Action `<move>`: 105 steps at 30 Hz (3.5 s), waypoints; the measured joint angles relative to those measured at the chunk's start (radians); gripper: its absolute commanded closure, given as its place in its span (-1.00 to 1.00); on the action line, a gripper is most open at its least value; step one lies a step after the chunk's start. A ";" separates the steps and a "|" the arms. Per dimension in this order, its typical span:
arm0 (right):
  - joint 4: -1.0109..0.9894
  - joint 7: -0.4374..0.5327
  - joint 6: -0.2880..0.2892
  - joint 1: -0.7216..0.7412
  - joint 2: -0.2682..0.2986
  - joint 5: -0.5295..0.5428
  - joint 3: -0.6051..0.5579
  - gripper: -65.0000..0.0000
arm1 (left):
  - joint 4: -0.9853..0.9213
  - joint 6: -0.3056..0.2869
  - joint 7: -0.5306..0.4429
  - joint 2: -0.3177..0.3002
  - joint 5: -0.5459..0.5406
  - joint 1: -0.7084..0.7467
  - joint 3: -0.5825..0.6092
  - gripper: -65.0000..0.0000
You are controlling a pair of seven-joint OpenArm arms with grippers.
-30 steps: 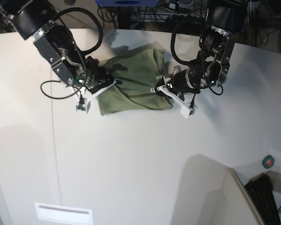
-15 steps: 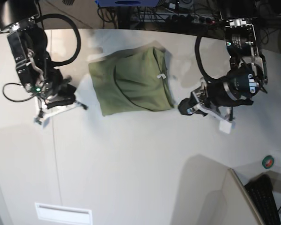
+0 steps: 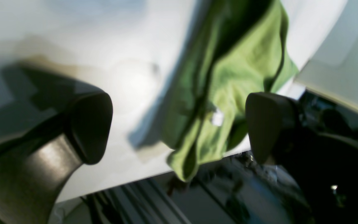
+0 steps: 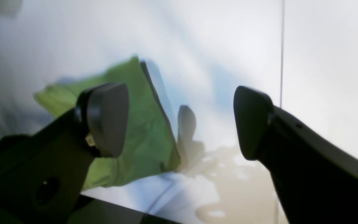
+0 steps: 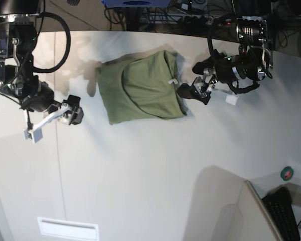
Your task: Layout the t-shirt on the table in an organized manner, then fold the t-shirt properly
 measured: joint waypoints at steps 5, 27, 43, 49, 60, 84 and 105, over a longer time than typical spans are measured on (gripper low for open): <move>-0.001 -0.015 0.089 0.000 -0.019 0.000 0.082 -0.52 | -0.025 -0.003 0.000 0.031 0.082 -0.052 -0.005 -1.00; 0.000 -0.014 0.095 -0.023 -0.015 0.000 0.098 -0.52 | -0.213 -0.024 -0.077 0.066 0.175 -0.168 0.192 0.29; -0.012 -0.010 0.095 0.000 -0.020 -0.005 0.332 -0.51 | -0.338 0.006 -0.042 -0.172 0.361 -0.755 1.102 1.00; -0.051 -0.014 0.094 -0.019 -0.016 -0.006 0.346 0.19 | -0.288 -0.013 -0.185 -0.098 0.513 -0.904 1.621 1.00; -0.069 -0.032 0.095 -0.123 -0.019 -0.007 0.340 0.83 | -0.293 -0.019 -0.444 0.026 0.935 -0.850 1.746 1.00; -0.007 -0.137 0.098 -0.127 -0.226 -0.007 0.072 1.00 | -0.379 -0.161 -0.411 0.090 0.948 -0.773 1.581 1.00; -0.214 -0.135 0.103 -0.050 -0.232 -0.007 0.071 1.00 | -0.385 -0.162 -0.414 0.127 0.951 -0.768 1.583 1.00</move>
